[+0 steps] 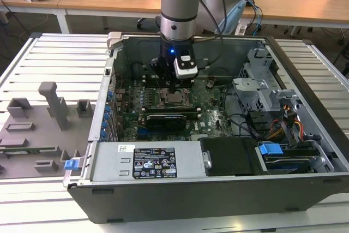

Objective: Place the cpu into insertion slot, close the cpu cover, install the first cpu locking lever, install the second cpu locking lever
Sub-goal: 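Close the cpu cover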

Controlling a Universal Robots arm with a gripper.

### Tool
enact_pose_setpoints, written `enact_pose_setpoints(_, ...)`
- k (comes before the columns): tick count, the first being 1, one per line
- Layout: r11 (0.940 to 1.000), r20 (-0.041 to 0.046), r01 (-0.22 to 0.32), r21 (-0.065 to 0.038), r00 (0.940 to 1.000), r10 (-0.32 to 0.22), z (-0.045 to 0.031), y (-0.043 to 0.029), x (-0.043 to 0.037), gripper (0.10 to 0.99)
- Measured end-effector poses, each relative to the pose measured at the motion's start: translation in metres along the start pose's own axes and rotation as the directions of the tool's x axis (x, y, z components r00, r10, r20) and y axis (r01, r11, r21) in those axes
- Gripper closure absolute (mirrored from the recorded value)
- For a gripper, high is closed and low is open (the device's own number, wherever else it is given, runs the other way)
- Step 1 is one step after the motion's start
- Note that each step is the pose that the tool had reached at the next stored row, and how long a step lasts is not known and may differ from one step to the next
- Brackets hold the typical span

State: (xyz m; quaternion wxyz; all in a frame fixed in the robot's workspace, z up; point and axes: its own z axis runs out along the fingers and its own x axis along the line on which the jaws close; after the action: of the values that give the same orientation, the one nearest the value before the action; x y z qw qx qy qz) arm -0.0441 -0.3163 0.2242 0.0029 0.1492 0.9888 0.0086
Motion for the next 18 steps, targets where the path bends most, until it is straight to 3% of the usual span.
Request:
enact_pose_setpoints(4,0.9964,-0.0015,0.085,0.0,0.9964,-0.085,0.0003,0.0,0.0,0.98)
enact_pose_setpoints(8,0.9868,-0.0028,0.162,-0.001,0.9868,-0.162,0.0012,0.0,0.0,0.98)
enact_pose_setpoints(11,0.9736,-0.004,0.228,-0.001,0.9736,-0.228,0.0026,0.0,0.0,0.98)
enact_pose_setpoints(16,0.9432,-0.0057,0.332,-0.002,0.9432,-0.332,0.0041,-0.0003,0.0001,0.98)
enact_pose_setpoints(18,0.9347,-0.0063,0.355,-0.002,0.9347,-0.355,0.0044,-0.0005,0.0002,0.98)
